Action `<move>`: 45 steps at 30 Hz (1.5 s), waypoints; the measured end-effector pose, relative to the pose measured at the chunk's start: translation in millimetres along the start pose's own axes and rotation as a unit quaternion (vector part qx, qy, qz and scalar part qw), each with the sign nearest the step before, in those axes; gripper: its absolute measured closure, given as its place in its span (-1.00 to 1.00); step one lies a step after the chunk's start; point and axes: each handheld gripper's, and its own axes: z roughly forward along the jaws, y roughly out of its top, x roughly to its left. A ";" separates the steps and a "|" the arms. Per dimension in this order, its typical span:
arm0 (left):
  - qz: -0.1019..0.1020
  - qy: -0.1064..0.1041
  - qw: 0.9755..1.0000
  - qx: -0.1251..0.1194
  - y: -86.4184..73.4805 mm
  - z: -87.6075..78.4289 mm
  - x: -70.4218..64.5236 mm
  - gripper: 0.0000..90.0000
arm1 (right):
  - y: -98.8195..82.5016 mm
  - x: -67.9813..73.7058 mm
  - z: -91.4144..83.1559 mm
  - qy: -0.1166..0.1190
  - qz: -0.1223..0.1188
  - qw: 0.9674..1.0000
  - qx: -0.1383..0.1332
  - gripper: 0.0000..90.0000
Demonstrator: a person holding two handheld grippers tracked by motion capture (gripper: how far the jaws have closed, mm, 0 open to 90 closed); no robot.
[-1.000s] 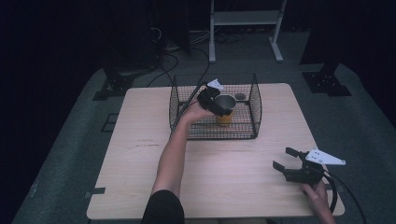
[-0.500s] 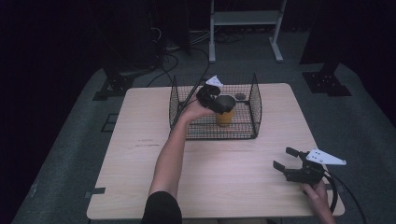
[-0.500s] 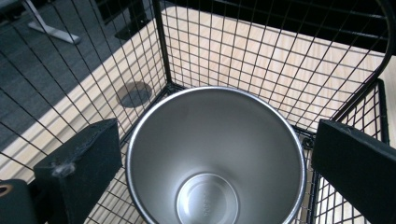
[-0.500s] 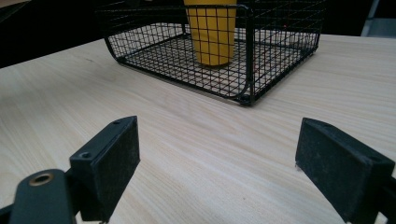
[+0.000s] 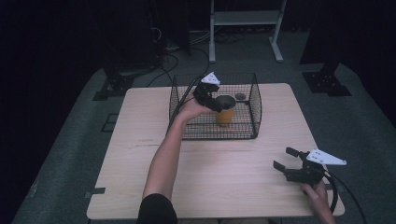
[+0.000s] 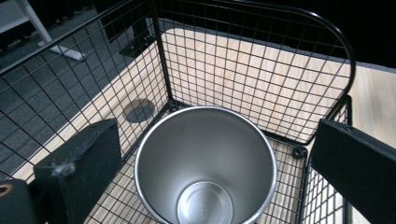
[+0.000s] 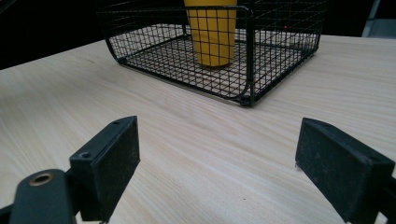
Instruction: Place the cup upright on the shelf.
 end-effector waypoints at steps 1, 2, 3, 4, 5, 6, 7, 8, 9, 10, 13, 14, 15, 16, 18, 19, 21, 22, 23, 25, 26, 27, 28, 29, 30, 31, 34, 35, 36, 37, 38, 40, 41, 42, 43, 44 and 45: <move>0.001 -0.001 1.000 0.000 0.3 -0.6 -0.8 -0.97 | 0.0 -0.2 -0.1 -0.001 0.001 1.000 0.000 -0.72; 0.002 -0.002 1.000 -0.004 0.6 -1.2 -1.8 -0.97 | 0.0 -0.4 -0.1 -0.001 0.002 1.000 -0.001 -0.72; 0.002 -0.005 1.000 -0.005 1.0 -2.0 -2.6 -0.97 | 0.0 -0.6 -0.1 -0.001 0.003 1.000 -0.001 -0.72; 0.002 -0.005 1.000 -0.007 1.2 -2.8 -3.4 -0.97 | -0.1 -0.6 0.0 -0.002 0.002 1.000 -0.001 -0.72; 0.004 -0.005 1.000 -0.010 1.4 -4.1 -4.8 -0.97 | 0.0 -0.6 0.0 -0.002 0.002 1.000 -0.001 -0.72; 0.007 -0.005 1.000 -0.011 1.5 -5.4 -5.4 -0.97 | 0.0 -0.3 0.0 -0.002 0.001 1.000 0.000 -0.72; 0.007 -0.005 1.000 -0.012 1.5 -6.4 -5.9 -0.97 | 0.0 -0.2 0.1 -0.003 0.001 1.000 0.000 -0.72; 0.006 -0.004 1.000 -0.015 1.3 -8.4 -6.7 -0.97 | 0.0 0.0 0.1 -0.004 0.000 1.000 0.000 -0.72; 0.005 -0.004 1.000 -0.017 1.0 -9.8 -7.4 -0.97 | 0.0 0.1 0.1 -0.004 0.000 1.000 0.000 -0.72; 0.005 -0.004 1.000 -0.020 0.8 -12.0 -8.2 -0.97 | -0.1 0.2 0.0 -0.004 0.000 1.000 0.000 -0.72; 0.006 -0.003 1.000 -0.025 -0.4 -18.3 -12.7 -0.97 | 0.0 0.4 0.1 -0.005 0.000 1.000 0.000 -0.72; 0.009 -0.001 1.000 -0.026 -0.7 -19.6 -13.9 -0.97 | 0.0 0.4 0.1 -0.005 -0.001 1.000 0.000 -0.72; 0.010 0.001 1.000 -0.028 -1.1 -21.4 -15.3 -0.97 | 0.0 0.4 0.2 -0.005 -0.001 1.000 0.000 -0.72; 0.009 0.002 1.000 -0.030 -1.5 -22.8 -16.6 -0.97 | 0.0 0.5 0.2 -0.005 -0.001 1.000 0.001 -0.72; 0.010 0.002 0.999 -0.035 -2.2 -26.1 -18.7 -0.97 | 0.0 0.7 0.3 -0.005 -0.002 1.000 0.001 -0.72; 0.009 0.001 0.999 -0.039 -2.5 -27.6 -19.8 -0.97 | 0.0 0.7 0.3 -0.005 -0.002 1.000 0.001 -0.72; 0.008 0.000 0.999 -0.043 -2.6 -30.1 -22.6 -0.97 | 0.0 0.7 0.3 -0.005 -0.001 1.000 0.001 -0.72; 0.009 0.000 0.999 -0.046 -2.6 -31.3 -24.2 -0.97 | 0.0 0.7 0.3 -0.005 -0.001 1.000 0.001 -0.72; 0.010 -0.001 0.999 -0.048 -2.6 -32.6 -25.8 -0.97 | 0.0 0.7 0.3 -0.005 -0.001 1.000 0.001 -0.72; 0.012 -0.003 0.998 -0.054 -2.5 -35.6 -30.4 -0.97 | 0.0 0.7 0.3 -0.005 -0.001 1.000 0.001 -0.72; 0.013 -0.003 0.998 -0.058 -2.7 -37.0 -32.6 -0.97 | 0.0 0.8 0.3 -0.005 -0.002 1.000 0.001 -0.72; 0.011 -0.003 0.998 -0.061 -3.0 -38.1 -34.4 -0.97 | 0.0 0.8 0.3 -0.005 -0.002 1.000 0.001 -0.72; 0.010 -0.004 0.998 -0.065 -3.6 -39.8 -36.9 -0.97 | 0.0 0.8 0.3 -0.005 -0.002 1.000 0.001 -0.72; 0.010 -0.005 0.998 -0.065 -3.8 -41.0 -38.5 -0.97 | 0.0 0.8 0.3 -0.006 -0.002 1.000 0.001 -0.72; 0.010 -0.004 0.998 -0.068 -4.4 -42.6 -41.1 -0.97 | 0.0 0.8 0.3 -0.006 -0.002 1.000 0.001 -0.72; 0.013 -0.003 0.997 -0.071 -5.0 -44.4 -43.4 -0.97 | 0.0 0.8 0.3 -0.006 -0.002 1.000 0.001 -0.72; 0.019 0.008 0.997 -0.068 -7.2 -50.2 -50.8 -0.97 | 0.0 0.9 0.3 -0.006 -0.002 1.000 0.001 -0.72; 0.022 0.008 0.998 -0.065 -7.9 -51.8 -51.9 -0.97 | 0.0 0.9 0.3 -0.006 -0.002 1.000 0.001 -0.72; 0.020 0.011 0.998 -0.067 -9.4 -54.3 -53.4 -0.96 | 0.0 0.8 0.4 -0.006 -0.002 1.000 0.001 -0.72; 0.017 0.013 0.997 -0.069 -10.3 -55.9 -54.0 -0.96 | 0.0 0.7 0.3 -0.006 -0.001 1.000 0.001 -0.72; 0.014 0.012 0.997 -0.073 -11.7 -58.2 -54.8 -0.96 | 0.0 0.6 0.3 -0.006 -0.001 1.000 0.001 -0.72; 0.012 0.014 0.997 -0.076 -15.3 -62.4 -57.4 -0.96 | 0.0 0.4 0.2 -0.005 0.000 1.000 0.001 -0.72; 0.009 0.014 0.997 -0.076 -16.8 -63.4 -58.4 -0.96 | 0.0 0.4 0.2 -0.005 0.000 1.000 0.001 -0.72; 0.008 0.011 0.997 -0.077 -19.1 -64.8 -59.7 -0.96 | 0.0 0.4 0.2 -0.005 0.000 1.000 0.001 -0.72; 0.008 0.011 0.997 -0.078 -21.7 -66.3 -61.7 -0.96 | 0.0 0.4 0.2 -0.005 0.000 1.000 0.001 -0.72; 0.008 0.013 0.997 -0.078 -24.7 -67.8 -63.7 -0.96 | 0.0 0.4 0.2 -0.005 0.000 1.000 0.001 -0.72; 0.008 0.013 0.997 -0.078 -27.7 -69.3 -65.5 -0.96 | 0.0 0.3 0.2 -0.005 0.000 1.000 0.001 -0.72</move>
